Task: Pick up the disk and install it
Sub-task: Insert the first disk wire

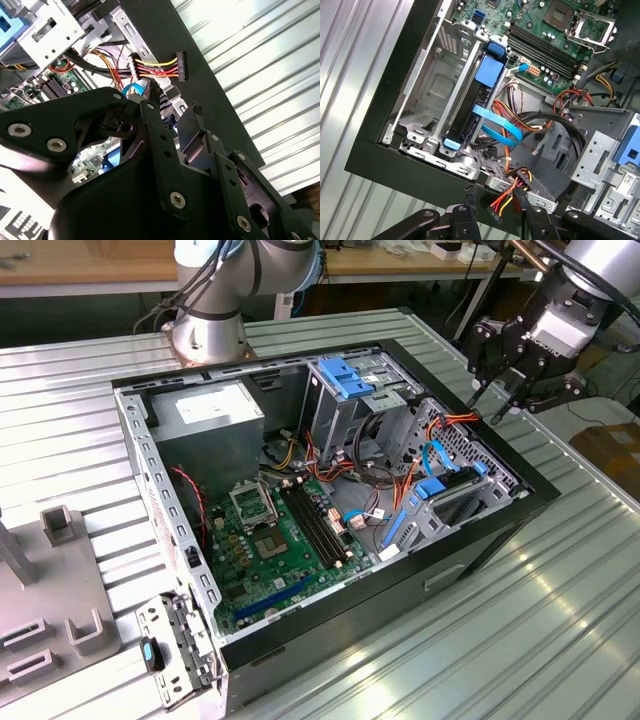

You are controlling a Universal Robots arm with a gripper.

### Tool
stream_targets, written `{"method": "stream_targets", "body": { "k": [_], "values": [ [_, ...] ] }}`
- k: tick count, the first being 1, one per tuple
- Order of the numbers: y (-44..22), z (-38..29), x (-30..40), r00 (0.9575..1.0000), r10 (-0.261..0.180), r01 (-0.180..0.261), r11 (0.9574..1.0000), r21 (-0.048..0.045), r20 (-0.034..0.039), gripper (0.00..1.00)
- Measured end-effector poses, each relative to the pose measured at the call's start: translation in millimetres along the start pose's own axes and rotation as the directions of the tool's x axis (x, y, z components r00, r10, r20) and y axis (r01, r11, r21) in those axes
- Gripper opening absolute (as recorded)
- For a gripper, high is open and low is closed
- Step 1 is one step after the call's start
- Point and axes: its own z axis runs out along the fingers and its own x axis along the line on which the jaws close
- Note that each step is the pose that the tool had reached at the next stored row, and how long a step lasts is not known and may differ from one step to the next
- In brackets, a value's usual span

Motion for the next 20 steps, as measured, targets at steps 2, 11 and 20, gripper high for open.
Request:
{"method": "stream_targets", "body": {
  "k": [2,11,20],
  "values": [
    [-2.2,0.2,0.3,1.0000,-0.008,0.008,1.0000,-0.0007,0.0006,0.42],
    [-15.7,0.9,6.2,0.9977,-0.067,0.068,0.9977,-0.0055,0.0063,0.42],
    [-28.9,1.8,12.2,0.9834,-0.180,0.181,0.9834,-0.0136,0.0178,0.42]
  ]
}}
